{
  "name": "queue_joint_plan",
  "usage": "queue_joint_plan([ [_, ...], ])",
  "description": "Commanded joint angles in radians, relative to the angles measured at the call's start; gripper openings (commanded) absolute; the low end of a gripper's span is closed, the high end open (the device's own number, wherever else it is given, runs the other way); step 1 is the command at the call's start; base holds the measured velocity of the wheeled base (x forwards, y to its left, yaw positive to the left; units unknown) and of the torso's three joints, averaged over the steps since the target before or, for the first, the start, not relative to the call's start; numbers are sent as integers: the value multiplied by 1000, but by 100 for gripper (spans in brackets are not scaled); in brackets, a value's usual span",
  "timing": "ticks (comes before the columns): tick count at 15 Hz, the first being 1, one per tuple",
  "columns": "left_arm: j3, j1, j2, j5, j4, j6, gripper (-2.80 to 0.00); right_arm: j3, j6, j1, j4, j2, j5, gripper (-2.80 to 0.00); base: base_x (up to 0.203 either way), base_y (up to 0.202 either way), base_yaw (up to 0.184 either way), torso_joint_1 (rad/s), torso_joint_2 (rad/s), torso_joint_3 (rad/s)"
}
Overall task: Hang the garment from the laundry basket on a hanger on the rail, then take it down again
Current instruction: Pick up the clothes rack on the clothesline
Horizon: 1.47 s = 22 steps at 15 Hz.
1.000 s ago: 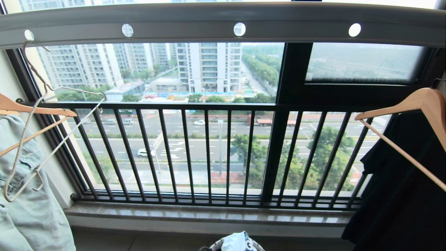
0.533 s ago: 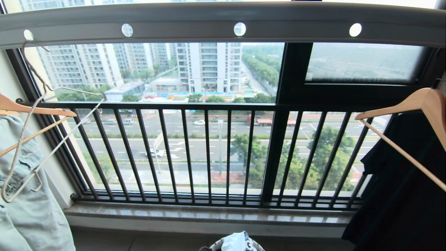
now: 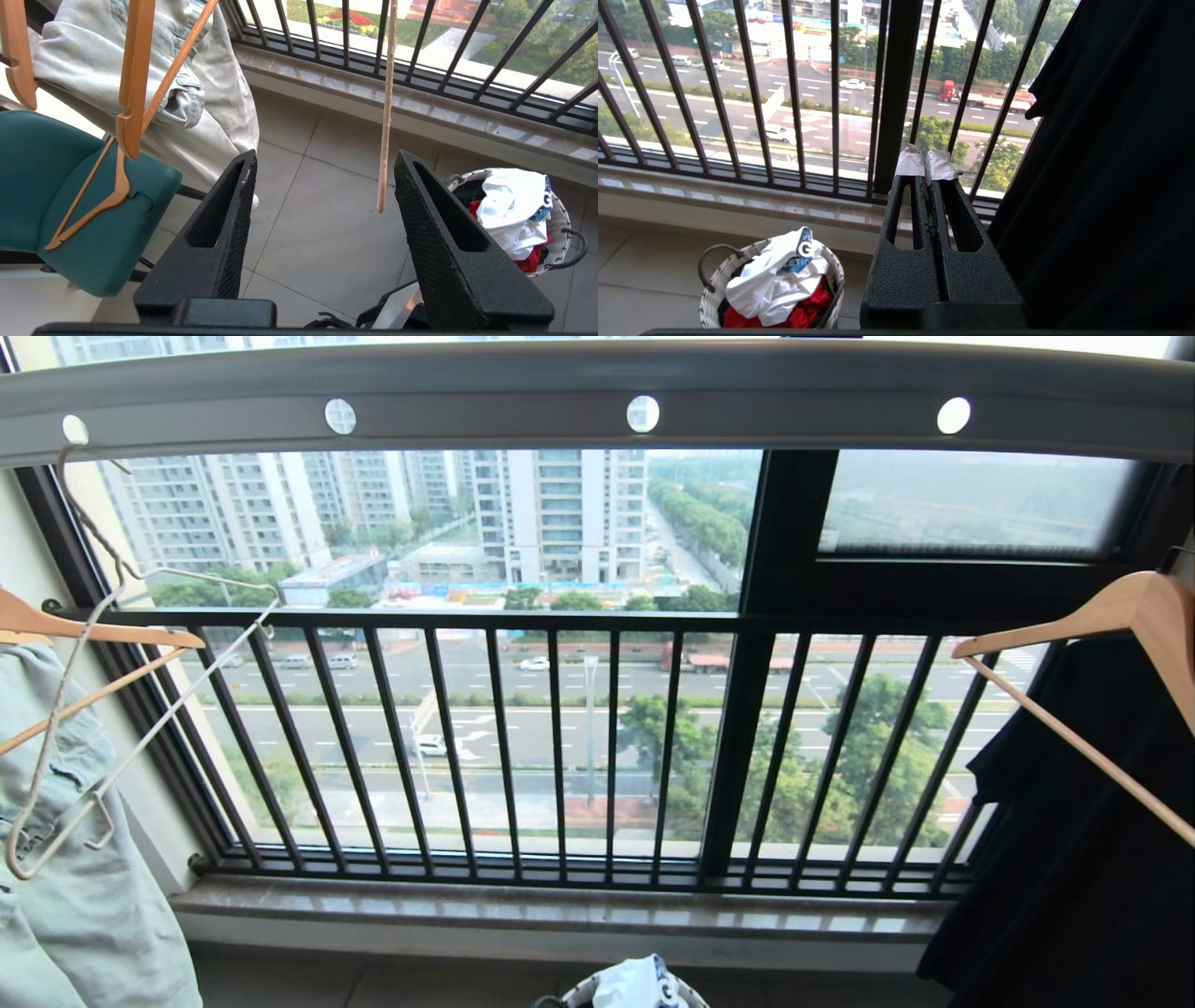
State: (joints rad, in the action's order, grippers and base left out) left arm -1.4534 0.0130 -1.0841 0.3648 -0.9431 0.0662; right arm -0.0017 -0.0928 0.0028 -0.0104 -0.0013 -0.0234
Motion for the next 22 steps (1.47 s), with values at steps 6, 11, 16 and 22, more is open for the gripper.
queue_joint_plan([
  [6,85,-1,-143,-8,210,20,0,0,-1,0,0,1,0,-280,0,0,0,0,0,0],
  [11,151,-5,-176,-87,335,34,0,0,-1,0,0,1,-1,-280,0,0,0,0,0,0],
  [16,154,-22,-215,-86,336,104,0,0,-1,0,0,1,-1,-280,0,0,0,0,0,0],
  [22,168,-80,-250,-96,385,103,0,0,-1,0,0,1,0,-280,0,0,0,0,0,0],
])
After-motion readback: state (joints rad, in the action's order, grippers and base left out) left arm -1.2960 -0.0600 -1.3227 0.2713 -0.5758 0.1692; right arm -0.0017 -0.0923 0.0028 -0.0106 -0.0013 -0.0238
